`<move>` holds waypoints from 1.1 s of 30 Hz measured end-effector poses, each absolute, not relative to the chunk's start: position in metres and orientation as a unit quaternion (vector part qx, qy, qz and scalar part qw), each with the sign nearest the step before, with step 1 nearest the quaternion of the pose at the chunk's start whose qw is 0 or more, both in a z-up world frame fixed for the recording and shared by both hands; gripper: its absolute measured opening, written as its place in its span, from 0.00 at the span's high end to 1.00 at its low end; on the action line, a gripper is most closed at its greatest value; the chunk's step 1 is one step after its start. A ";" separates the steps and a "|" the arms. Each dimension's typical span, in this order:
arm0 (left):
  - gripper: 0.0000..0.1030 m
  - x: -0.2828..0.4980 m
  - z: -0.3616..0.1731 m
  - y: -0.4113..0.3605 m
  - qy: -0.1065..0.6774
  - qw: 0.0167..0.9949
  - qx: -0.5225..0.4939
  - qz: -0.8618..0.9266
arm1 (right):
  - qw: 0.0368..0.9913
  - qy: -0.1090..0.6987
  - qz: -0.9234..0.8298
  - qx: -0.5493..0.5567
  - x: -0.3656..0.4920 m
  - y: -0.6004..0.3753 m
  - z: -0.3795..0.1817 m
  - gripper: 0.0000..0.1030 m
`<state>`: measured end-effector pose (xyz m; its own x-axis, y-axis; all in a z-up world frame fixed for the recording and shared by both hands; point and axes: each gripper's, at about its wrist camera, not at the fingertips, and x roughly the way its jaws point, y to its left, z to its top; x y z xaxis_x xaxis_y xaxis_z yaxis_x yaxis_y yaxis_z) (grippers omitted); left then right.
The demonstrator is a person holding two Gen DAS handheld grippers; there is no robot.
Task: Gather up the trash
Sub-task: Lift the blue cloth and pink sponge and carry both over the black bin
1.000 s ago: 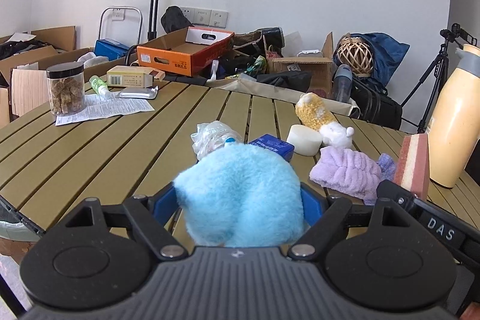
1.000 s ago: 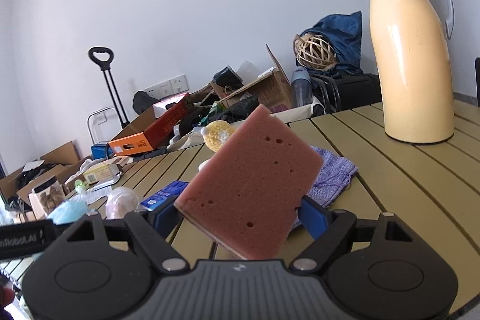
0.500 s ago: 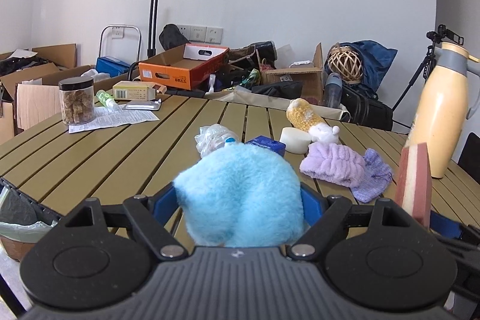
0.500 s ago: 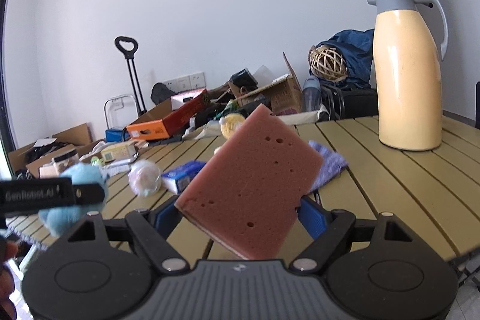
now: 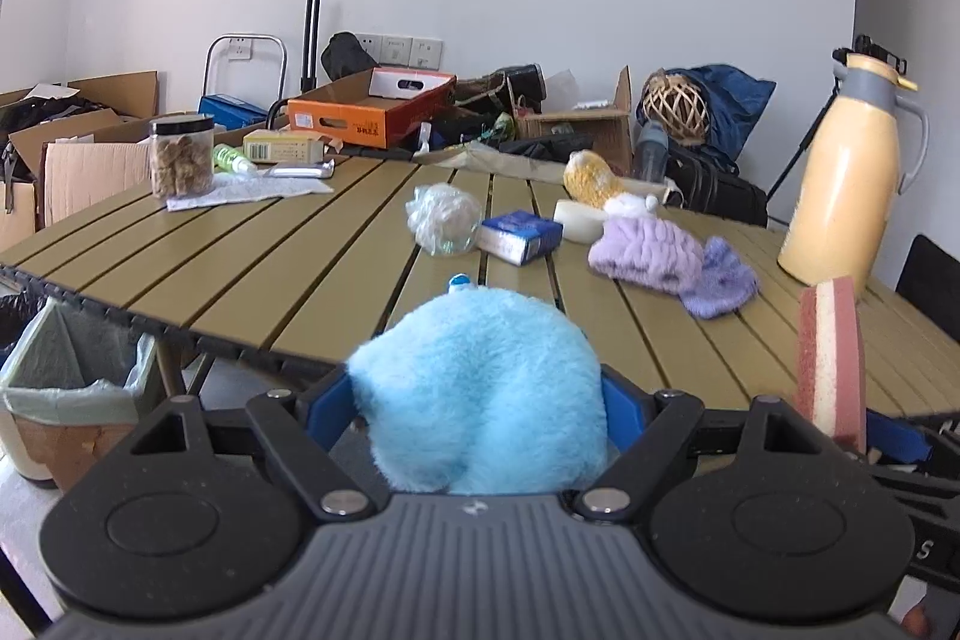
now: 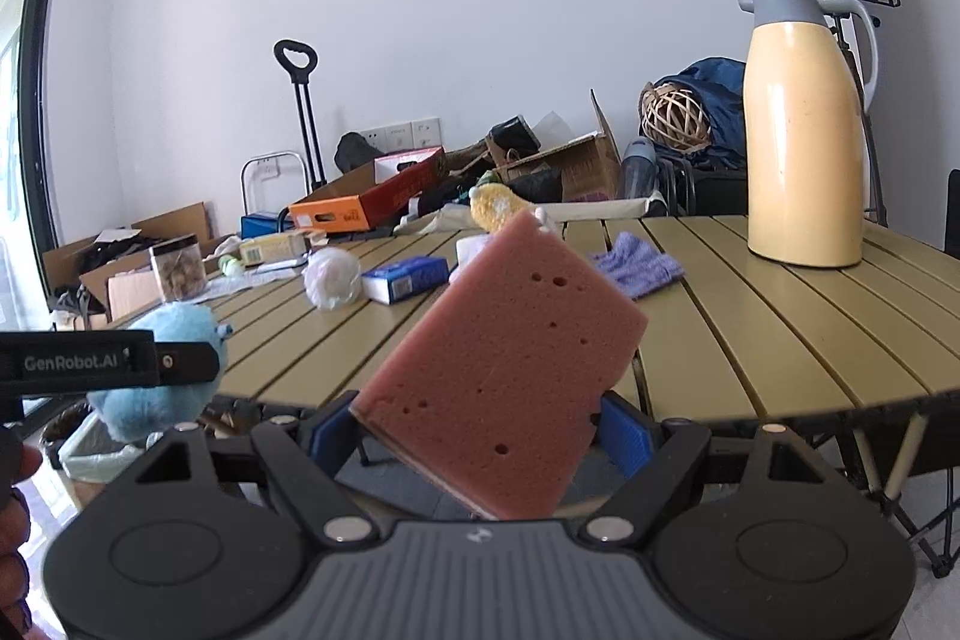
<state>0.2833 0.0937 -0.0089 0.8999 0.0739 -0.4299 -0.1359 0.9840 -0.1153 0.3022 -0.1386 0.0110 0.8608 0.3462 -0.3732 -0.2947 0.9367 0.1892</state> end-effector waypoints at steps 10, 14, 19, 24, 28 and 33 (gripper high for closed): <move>0.20 0.245 -0.027 0.087 0.238 0.969 -0.057 0.044 | 0.958 0.232 0.165 0.043 0.265 -0.147 -0.004 0.20; 0.20 0.234 -0.036 0.085 0.249 0.966 -0.050 0.040 | 0.954 0.248 0.164 0.033 0.255 -0.150 -0.012 0.20; 0.20 0.227 -0.049 0.085 0.266 0.962 -0.043 0.037 | 0.949 0.270 0.162 0.024 0.246 -0.153 -0.024 0.20; 0.20 0.224 -0.072 0.085 0.301 0.952 -0.032 0.033 | 0.941 0.297 0.162 0.020 0.242 -0.155 -0.039 0.20; 0.20 0.221 -0.086 0.084 0.319 0.947 -0.021 0.030 | 0.935 0.314 0.161 0.015 0.243 -0.153 -0.048 0.20; 0.20 0.221 -0.094 0.085 0.333 0.942 -0.016 0.036 | 0.929 0.334 0.159 0.013 0.244 -0.154 -0.060 0.20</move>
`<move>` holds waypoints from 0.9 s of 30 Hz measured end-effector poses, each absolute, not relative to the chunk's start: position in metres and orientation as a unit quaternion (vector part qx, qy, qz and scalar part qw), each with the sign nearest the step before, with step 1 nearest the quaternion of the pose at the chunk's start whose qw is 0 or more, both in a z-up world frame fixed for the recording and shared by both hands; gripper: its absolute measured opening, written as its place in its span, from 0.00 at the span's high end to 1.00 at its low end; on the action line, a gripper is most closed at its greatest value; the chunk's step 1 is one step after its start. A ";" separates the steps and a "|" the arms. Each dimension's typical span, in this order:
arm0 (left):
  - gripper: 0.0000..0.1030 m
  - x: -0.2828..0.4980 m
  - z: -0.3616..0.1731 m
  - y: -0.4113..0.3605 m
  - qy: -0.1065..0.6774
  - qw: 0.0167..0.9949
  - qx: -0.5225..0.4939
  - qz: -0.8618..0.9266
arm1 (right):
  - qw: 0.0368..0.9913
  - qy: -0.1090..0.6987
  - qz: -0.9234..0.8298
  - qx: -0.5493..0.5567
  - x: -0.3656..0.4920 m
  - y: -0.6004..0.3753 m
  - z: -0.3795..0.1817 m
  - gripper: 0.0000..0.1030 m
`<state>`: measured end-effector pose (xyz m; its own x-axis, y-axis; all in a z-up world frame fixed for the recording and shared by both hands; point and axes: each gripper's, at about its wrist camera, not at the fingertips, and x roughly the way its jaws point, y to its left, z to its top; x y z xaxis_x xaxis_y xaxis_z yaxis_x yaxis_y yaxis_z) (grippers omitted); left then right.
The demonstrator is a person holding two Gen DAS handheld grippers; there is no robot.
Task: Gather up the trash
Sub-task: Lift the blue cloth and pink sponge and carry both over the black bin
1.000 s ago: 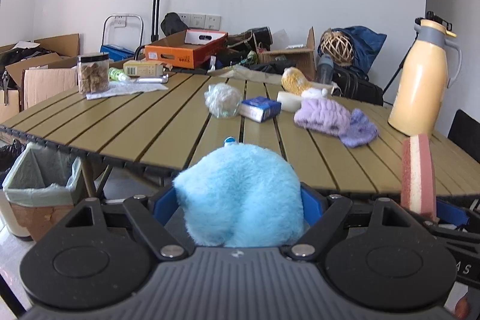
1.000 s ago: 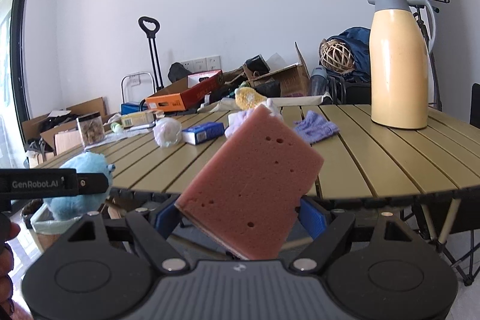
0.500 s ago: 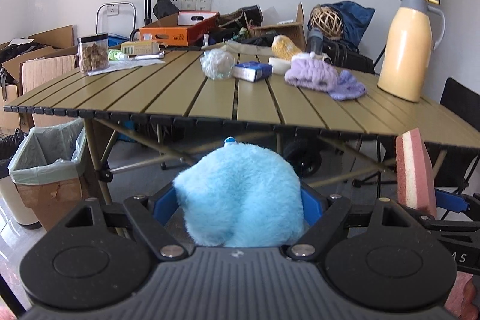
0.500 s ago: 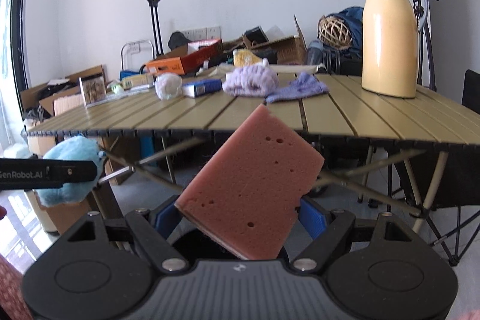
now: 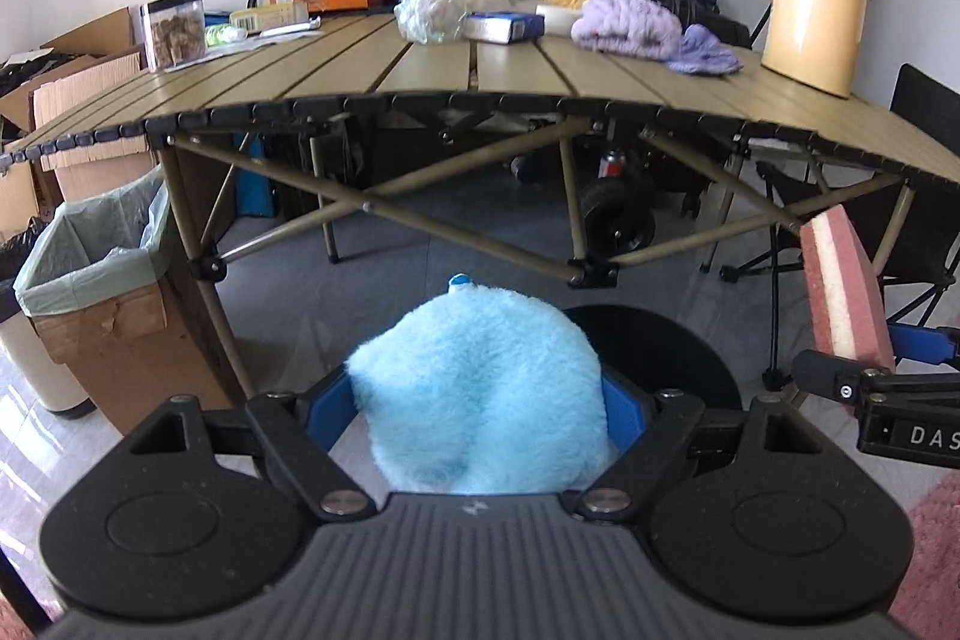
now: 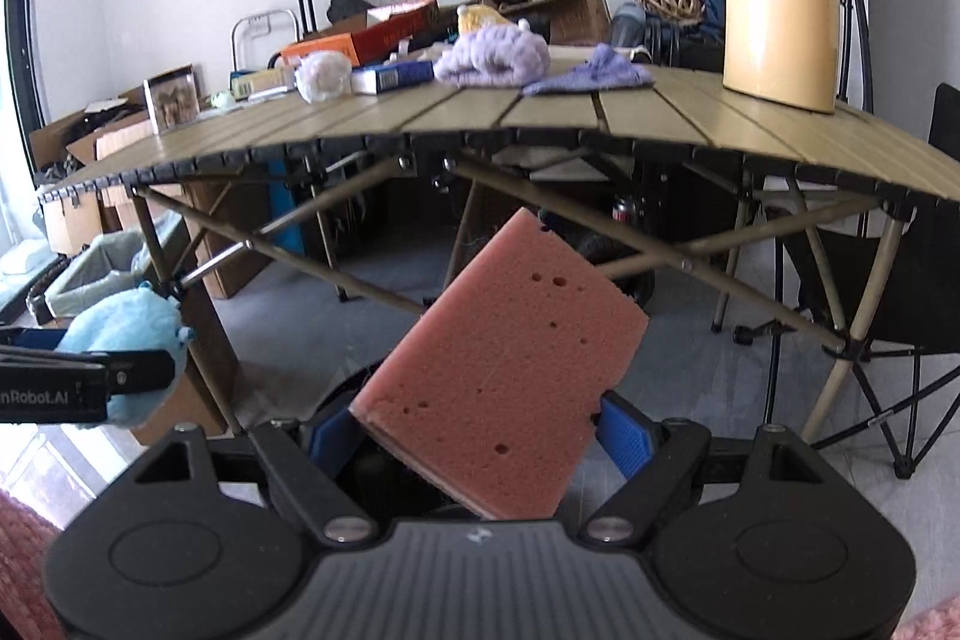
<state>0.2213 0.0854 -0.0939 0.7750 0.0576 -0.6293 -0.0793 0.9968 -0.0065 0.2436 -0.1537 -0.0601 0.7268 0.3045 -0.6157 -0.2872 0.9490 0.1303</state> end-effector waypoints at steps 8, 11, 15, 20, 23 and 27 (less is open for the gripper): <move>0.20 0.230 -0.107 0.085 0.366 0.929 -0.012 0.042 | 0.926 0.350 0.135 0.029 0.250 -0.167 -0.070 0.20; 0.20 0.232 -0.112 0.085 0.378 0.925 -0.012 0.042 | 0.926 0.355 0.123 0.040 0.253 -0.175 -0.073 0.20; 0.20 0.236 -0.116 0.083 0.391 0.920 -0.011 0.041 | 0.925 0.360 0.111 0.053 0.257 -0.183 -0.077 0.20; 0.20 0.245 -0.122 0.078 0.412 0.910 -0.011 0.040 | 0.923 0.366 0.101 0.062 0.262 -0.191 -0.081 0.20; 0.20 0.252 -0.125 0.076 0.424 0.905 -0.011 0.037 | 0.922 0.369 0.094 0.069 0.264 -0.195 -0.084 0.20; 0.20 0.259 -0.128 0.070 0.434 0.900 -0.014 0.032 | 0.919 0.377 0.083 0.079 0.269 -0.200 -0.088 0.20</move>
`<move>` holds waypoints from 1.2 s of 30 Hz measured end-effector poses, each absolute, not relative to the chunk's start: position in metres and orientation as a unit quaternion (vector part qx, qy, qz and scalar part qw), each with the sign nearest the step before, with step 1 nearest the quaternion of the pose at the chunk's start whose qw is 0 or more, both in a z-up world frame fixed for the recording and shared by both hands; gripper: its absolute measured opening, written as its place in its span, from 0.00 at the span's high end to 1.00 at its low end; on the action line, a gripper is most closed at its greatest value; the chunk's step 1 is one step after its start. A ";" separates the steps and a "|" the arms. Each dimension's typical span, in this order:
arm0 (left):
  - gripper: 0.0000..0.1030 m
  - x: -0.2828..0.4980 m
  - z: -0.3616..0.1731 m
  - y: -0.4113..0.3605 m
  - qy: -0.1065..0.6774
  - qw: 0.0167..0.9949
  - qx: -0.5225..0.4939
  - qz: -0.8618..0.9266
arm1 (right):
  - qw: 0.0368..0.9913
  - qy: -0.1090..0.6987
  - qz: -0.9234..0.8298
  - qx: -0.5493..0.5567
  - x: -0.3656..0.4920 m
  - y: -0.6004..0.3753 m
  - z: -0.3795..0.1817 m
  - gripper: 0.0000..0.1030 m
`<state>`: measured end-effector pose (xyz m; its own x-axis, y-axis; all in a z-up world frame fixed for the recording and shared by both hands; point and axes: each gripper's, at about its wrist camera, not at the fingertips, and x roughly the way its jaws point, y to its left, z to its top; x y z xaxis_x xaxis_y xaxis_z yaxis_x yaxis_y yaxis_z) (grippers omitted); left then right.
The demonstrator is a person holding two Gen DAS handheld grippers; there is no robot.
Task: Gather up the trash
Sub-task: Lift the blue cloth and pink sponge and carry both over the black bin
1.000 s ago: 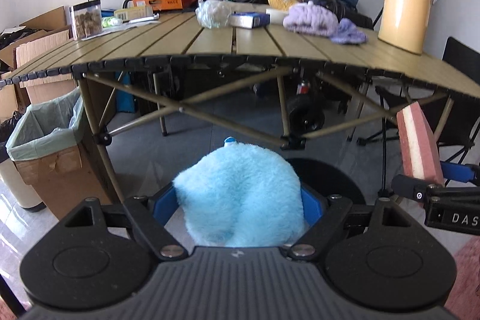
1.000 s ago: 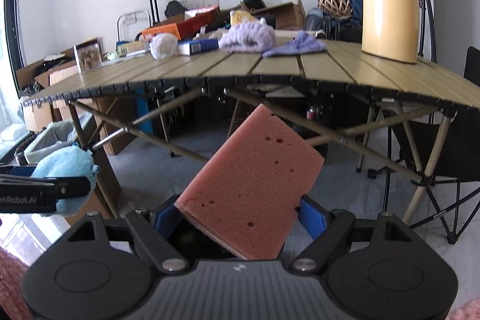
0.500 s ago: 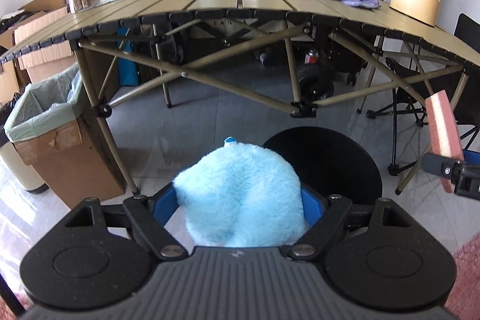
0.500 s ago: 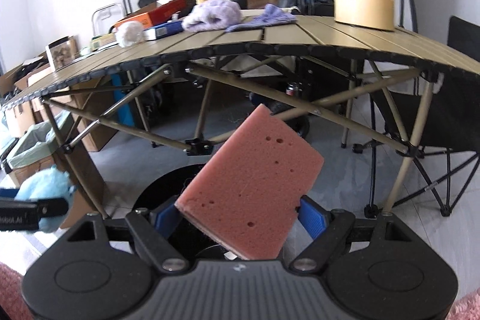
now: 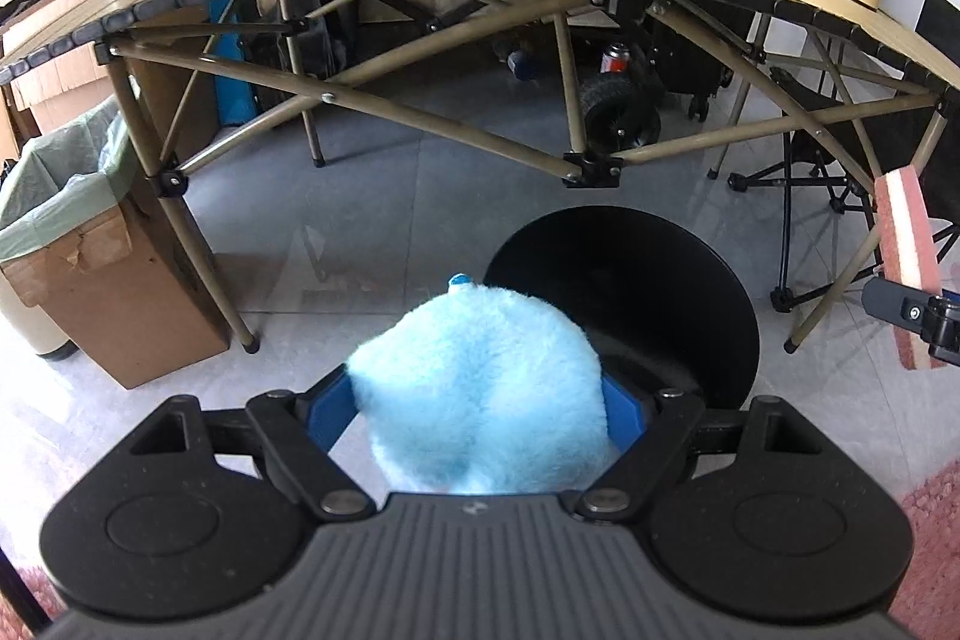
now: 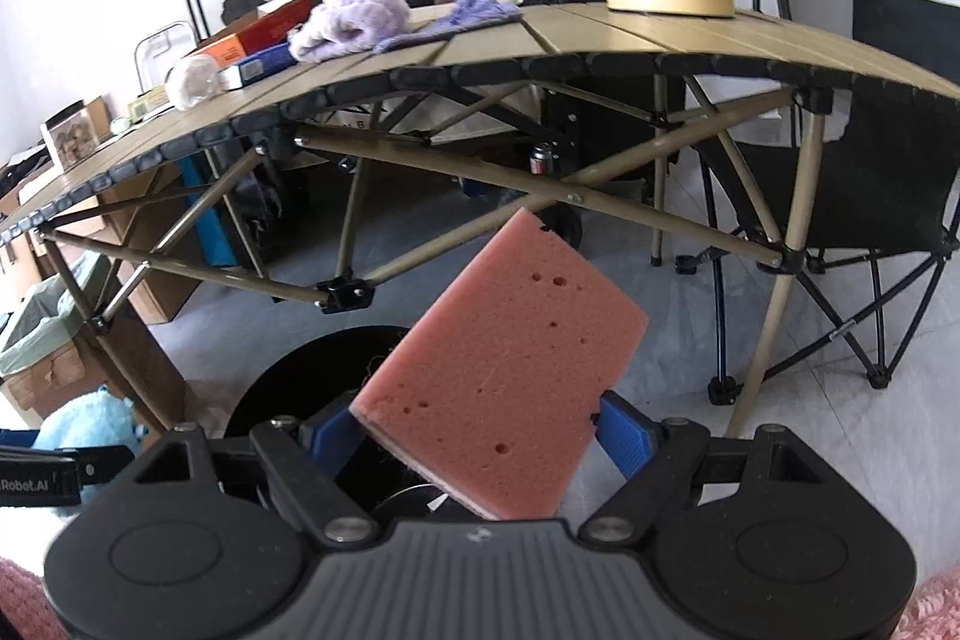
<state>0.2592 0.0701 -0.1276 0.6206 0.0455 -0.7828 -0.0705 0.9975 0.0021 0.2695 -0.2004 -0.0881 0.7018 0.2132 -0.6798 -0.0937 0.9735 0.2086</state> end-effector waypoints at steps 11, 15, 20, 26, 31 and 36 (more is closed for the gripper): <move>0.20 0.287 -0.136 0.054 0.468 0.883 -0.020 0.030 | 0.913 0.394 0.060 0.092 0.278 -0.213 -0.101 0.20; 0.20 0.297 -0.138 0.047 0.478 0.878 -0.026 0.028 | 0.911 0.399 0.051 0.096 0.281 -0.219 -0.105 0.20; 0.20 0.310 -0.140 0.037 0.488 0.872 -0.027 0.024 | 0.908 0.404 0.040 0.105 0.283 -0.228 -0.110 0.20; 0.20 0.324 -0.142 0.023 0.496 0.868 -0.027 0.017 | 0.906 0.407 0.033 0.112 0.284 -0.233 -0.114 0.20; 0.20 0.336 -0.145 0.011 0.502 0.864 -0.026 0.014 | 0.905 0.408 0.026 0.115 0.286 -0.238 -0.117 0.20; 0.20 0.346 -0.151 -0.001 0.513 0.858 -0.030 0.010 | 0.903 0.413 0.015 0.117 0.290 -0.244 -0.121 0.20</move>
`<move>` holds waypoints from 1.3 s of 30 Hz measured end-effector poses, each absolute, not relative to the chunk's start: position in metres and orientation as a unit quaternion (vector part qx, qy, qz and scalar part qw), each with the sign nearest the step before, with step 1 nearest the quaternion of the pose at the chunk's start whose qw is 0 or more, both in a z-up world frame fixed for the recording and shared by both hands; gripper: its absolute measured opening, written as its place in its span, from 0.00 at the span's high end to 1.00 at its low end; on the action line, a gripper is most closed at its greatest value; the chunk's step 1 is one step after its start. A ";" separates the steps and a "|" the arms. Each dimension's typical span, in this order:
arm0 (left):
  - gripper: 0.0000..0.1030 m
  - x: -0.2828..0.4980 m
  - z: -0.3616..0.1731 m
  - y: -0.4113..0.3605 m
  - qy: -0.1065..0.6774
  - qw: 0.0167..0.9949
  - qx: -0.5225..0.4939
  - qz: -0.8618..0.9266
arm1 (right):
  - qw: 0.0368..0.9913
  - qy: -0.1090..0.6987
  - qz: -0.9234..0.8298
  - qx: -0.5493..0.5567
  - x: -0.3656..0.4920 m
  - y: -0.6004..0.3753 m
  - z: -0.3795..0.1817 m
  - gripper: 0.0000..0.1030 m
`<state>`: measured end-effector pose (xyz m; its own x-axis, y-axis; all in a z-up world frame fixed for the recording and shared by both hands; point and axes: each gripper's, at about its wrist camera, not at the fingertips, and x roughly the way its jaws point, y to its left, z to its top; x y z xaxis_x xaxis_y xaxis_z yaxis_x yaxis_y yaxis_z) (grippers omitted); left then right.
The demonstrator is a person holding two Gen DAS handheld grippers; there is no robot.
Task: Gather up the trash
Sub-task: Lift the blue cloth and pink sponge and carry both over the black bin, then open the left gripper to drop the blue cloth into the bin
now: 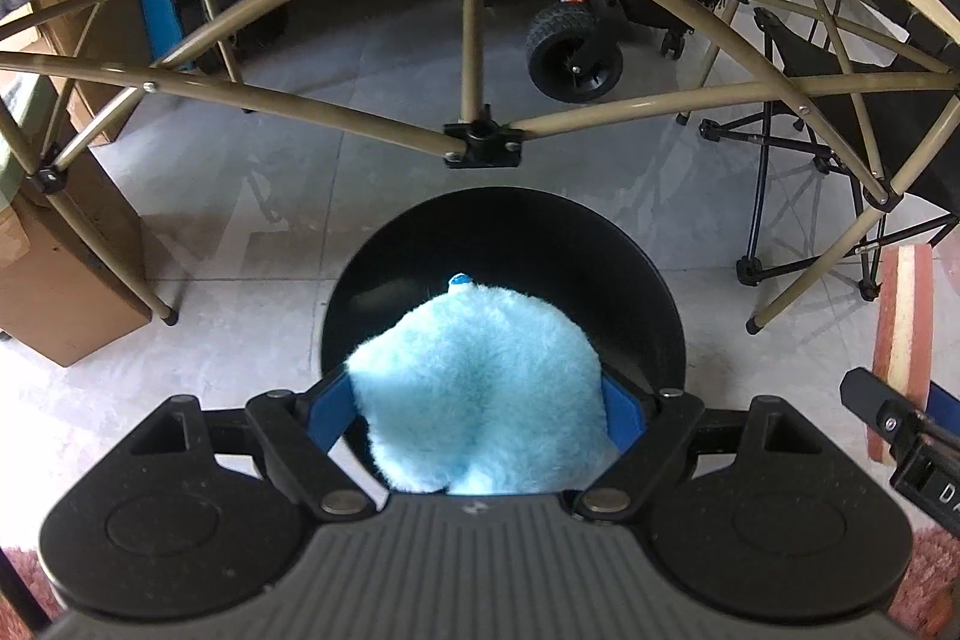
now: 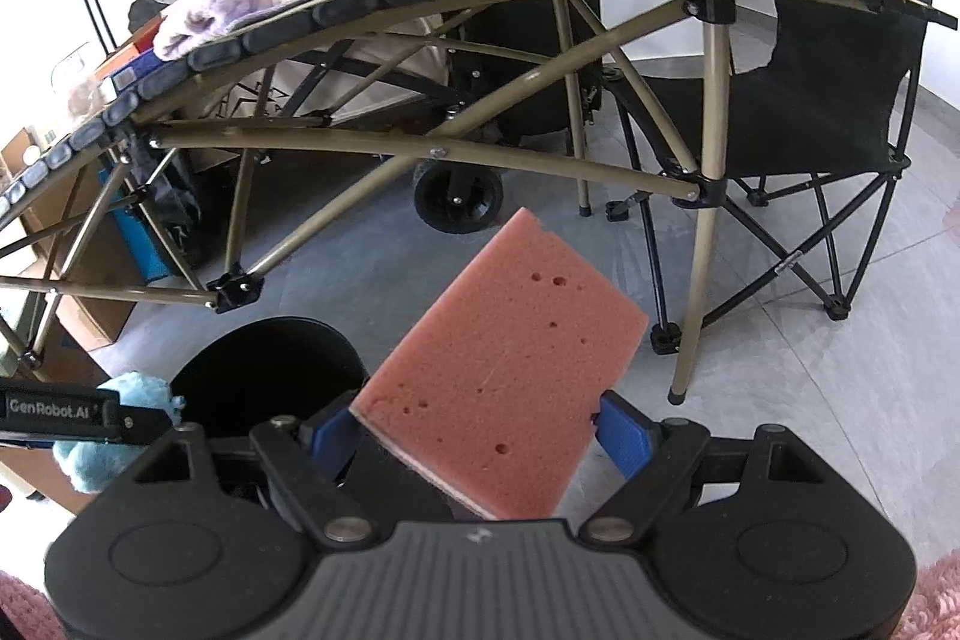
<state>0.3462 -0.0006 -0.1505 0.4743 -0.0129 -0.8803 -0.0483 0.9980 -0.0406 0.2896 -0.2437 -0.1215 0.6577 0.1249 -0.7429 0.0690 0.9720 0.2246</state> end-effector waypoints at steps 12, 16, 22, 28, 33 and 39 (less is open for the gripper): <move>0.20 0.363 -0.159 -0.022 0.537 0.841 -0.058 -0.008 | 0.900 0.421 0.005 0.111 0.293 -0.249 -0.128 0.20; 0.19 0.366 -0.161 -0.025 0.543 0.838 -0.064 -0.007 | 0.899 0.423 0.003 0.111 0.293 -0.250 -0.129 0.20; 0.19 0.368 -0.163 -0.025 0.547 0.834 -0.069 0.001 | 0.898 0.426 0.003 0.111 0.295 -0.251 -0.130 0.20; 0.18 0.369 -0.164 -0.025 0.546 0.834 -0.072 0.009 | 0.896 0.429 0.004 0.112 0.295 -0.251 -0.131 0.20; 0.07 0.368 -0.160 -0.024 0.541 0.838 -0.074 0.017 | 0.897 0.428 0.004 0.112 0.296 -0.252 -0.131 0.20; 0.00 0.367 -0.156 -0.026 0.535 0.842 -0.063 0.026 | 0.897 0.426 0.003 0.114 0.296 -0.252 -0.130 0.20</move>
